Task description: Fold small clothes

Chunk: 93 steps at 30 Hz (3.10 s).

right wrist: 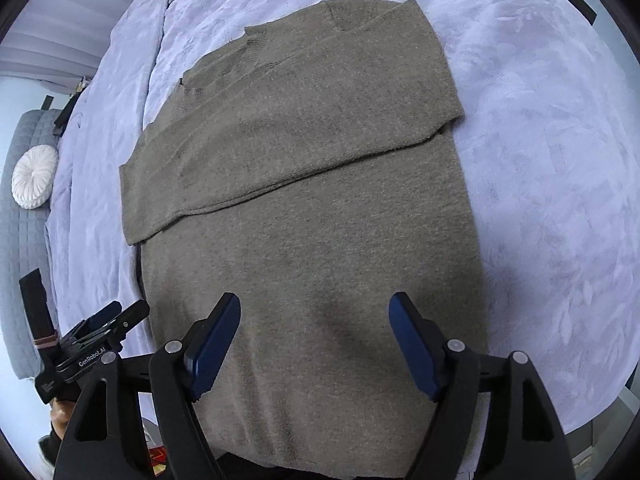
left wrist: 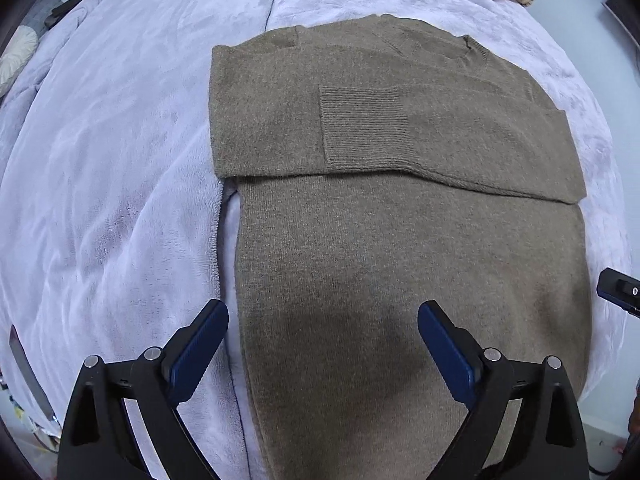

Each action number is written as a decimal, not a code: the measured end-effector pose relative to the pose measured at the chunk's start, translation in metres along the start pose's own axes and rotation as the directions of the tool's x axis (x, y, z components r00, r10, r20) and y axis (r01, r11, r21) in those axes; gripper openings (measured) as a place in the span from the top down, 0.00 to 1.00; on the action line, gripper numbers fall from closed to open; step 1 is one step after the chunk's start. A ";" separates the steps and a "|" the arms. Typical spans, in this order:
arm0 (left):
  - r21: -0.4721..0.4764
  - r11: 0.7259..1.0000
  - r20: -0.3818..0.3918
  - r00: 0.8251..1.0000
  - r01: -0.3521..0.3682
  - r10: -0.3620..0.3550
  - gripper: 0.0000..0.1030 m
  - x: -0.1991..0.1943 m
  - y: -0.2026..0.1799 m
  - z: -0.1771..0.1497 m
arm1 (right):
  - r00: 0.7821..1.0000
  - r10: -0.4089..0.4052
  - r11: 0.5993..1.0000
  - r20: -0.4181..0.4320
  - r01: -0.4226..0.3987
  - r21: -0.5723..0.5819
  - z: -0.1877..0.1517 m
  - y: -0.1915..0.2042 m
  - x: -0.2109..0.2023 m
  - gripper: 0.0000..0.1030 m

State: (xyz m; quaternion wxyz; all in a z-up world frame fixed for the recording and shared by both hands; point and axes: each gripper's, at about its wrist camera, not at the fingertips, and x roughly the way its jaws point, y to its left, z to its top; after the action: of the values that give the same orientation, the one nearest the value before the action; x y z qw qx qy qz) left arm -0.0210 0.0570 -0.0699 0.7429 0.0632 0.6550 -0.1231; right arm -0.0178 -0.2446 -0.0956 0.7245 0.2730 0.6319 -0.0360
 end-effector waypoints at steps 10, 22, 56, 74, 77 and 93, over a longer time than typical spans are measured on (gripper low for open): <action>0.022 0.999 0.003 0.999 0.040 -0.040 0.01 -0.001 0.014 0.000 | 0.999 0.023 0.999 0.025 -0.024 0.033 -0.027 0.022 -0.005 0.13; -0.008 0.998 -0.021 0.997 0.067 -0.067 0.01 0.011 0.039 -0.005 | 0.999 0.037 0.998 -0.017 -0.038 -0.049 -0.062 0.060 0.002 0.00; -0.231 0.889 -0.225 0.867 0.396 -0.445 0.01 0.048 0.024 -0.123 | 0.906 0.374 0.925 -0.201 -0.346 0.157 -0.140 -0.093 0.032 0.00; -0.200 0.752 -0.190 0.728 0.628 -0.658 0.81 0.015 0.055 -0.102 | 0.874 0.476 0.843 -0.098 -0.422 0.333 -0.142 -0.094 0.022 0.88; -0.163 0.732 -0.168 0.712 0.662 -0.681 0.81 0.006 0.061 -0.084 | 0.839 0.544 0.785 -0.014 -0.503 0.361 -0.135 -0.087 0.012 0.88; -0.123 0.734 -0.122 0.724 0.668 -0.679 0.81 0.002 0.068 0.004 | 0.748 0.643 0.690 0.164 -0.659 0.299 -0.046 -0.023 -0.011 0.88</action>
State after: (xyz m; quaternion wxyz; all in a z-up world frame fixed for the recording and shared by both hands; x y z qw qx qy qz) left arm 0.0005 0.1209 -0.0758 0.5946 -0.1954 0.6939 -0.3560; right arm -0.0703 -0.2467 -0.0962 0.6465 0.5981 0.4611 0.1086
